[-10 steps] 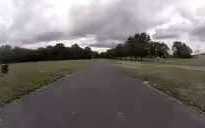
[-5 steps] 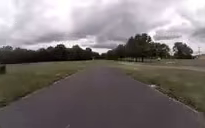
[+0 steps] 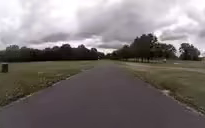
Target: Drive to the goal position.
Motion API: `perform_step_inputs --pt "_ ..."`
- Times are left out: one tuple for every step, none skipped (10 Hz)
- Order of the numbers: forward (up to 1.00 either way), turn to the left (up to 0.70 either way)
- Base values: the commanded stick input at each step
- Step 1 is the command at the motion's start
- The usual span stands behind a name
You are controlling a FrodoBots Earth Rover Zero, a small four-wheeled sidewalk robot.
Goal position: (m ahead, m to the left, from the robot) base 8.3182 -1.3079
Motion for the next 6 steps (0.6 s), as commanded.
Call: perform_step_inputs --pt "0.70 0.00" --pt "0.70 0.00" --pt "0.70 0.00" --pt "0.70 0.00" --pt "0.70 0.00" --pt "0.70 0.00"
